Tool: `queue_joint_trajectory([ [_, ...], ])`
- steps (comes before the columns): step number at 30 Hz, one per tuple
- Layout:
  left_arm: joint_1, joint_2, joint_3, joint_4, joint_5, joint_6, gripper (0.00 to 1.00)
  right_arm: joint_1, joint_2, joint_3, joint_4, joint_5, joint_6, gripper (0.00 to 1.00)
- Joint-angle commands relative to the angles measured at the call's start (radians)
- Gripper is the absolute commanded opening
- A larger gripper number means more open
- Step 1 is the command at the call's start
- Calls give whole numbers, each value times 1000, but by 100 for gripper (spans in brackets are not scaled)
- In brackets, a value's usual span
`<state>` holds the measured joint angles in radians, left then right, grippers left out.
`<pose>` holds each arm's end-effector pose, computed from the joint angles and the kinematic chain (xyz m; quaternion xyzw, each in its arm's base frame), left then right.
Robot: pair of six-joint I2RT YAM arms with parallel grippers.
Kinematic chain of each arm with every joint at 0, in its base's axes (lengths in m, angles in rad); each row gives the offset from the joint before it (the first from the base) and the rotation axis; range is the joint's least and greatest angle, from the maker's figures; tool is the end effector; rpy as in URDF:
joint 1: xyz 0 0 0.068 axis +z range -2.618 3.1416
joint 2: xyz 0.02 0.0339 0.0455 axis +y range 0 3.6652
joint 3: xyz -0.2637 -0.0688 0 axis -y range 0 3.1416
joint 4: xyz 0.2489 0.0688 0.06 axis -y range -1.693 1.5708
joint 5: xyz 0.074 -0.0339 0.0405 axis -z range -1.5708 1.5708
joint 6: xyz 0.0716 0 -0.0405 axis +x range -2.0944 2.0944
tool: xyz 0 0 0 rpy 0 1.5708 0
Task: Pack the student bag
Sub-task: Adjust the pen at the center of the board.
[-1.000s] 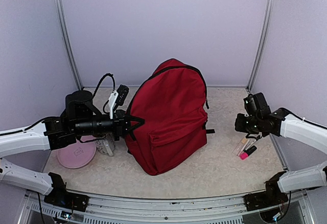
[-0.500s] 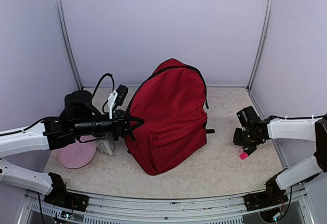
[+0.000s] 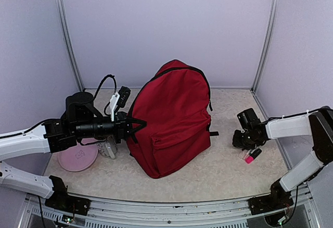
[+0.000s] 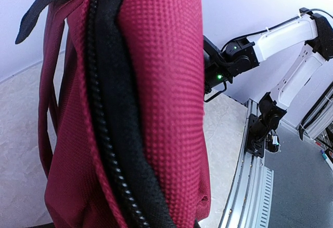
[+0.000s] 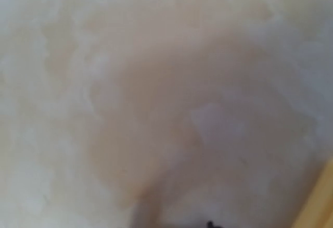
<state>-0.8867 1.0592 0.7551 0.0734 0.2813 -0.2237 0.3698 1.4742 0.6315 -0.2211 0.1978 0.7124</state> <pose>0.1649 -0.2337 0.2935 0.3349 0.7055 -0.4175 0.4646 0.2615 0.0863 0.1040 0.1886 0.9450 0.0466 0.2631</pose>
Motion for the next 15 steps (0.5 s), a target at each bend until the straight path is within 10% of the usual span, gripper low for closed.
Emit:
queue_joint_trajectory([
  [1,6,-30,14,31,13,13,0,3,-43,1,-29,-3,4,37],
  [15,8,-35,14,34,22,11,0,-40,-222,-115,-66,82,67,44],
])
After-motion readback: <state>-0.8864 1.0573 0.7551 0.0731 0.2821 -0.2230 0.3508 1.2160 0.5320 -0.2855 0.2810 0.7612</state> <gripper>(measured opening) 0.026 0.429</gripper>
